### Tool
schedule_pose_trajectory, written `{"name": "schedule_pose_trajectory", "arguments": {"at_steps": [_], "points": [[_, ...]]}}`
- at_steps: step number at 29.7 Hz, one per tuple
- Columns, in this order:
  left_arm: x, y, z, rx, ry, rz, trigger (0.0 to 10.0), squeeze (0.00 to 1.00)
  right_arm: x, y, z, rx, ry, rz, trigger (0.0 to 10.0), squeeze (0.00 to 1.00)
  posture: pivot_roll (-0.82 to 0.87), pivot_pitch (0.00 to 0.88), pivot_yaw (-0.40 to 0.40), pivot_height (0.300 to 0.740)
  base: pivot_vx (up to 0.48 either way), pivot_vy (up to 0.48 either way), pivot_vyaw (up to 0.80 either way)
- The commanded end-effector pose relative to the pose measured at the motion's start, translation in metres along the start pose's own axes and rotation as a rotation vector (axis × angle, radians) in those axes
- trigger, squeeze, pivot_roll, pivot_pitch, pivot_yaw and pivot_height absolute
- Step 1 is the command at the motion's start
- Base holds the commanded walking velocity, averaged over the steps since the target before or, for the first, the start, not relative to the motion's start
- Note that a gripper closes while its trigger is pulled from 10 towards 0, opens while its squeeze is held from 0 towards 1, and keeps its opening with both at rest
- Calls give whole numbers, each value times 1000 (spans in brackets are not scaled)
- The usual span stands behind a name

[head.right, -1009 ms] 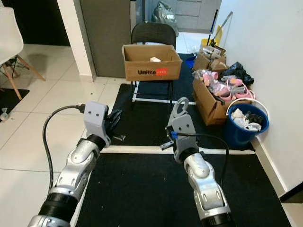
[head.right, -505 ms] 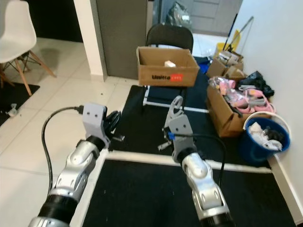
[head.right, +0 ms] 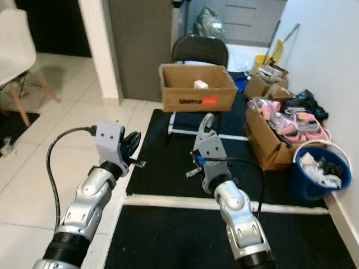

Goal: Picking trash to rubbish bin

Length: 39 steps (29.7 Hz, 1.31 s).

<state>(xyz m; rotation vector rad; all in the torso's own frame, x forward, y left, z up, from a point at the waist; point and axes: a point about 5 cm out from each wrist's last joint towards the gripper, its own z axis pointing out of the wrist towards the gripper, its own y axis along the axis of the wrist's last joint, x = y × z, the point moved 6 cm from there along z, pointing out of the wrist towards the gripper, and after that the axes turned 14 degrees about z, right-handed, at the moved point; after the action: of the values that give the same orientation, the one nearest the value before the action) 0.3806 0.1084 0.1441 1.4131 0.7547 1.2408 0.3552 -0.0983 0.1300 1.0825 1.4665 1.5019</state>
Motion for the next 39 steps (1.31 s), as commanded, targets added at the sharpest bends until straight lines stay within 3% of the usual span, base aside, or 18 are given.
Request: {"name": "schedule_pose_trajectory", "arguments": {"at_steps": [1,39], "points": [[-8,-1,1,6,-24,-1,10000,0,-11,-6,-4,24,-38,0,10000,0,-96,35,-30,740,375,0,-800],[-7,-1,3,15,-30,2,10000,0,-12,-14,-1,55,-38,-16,10000,0,-92,30,-26,740,375,0,-42]]}}
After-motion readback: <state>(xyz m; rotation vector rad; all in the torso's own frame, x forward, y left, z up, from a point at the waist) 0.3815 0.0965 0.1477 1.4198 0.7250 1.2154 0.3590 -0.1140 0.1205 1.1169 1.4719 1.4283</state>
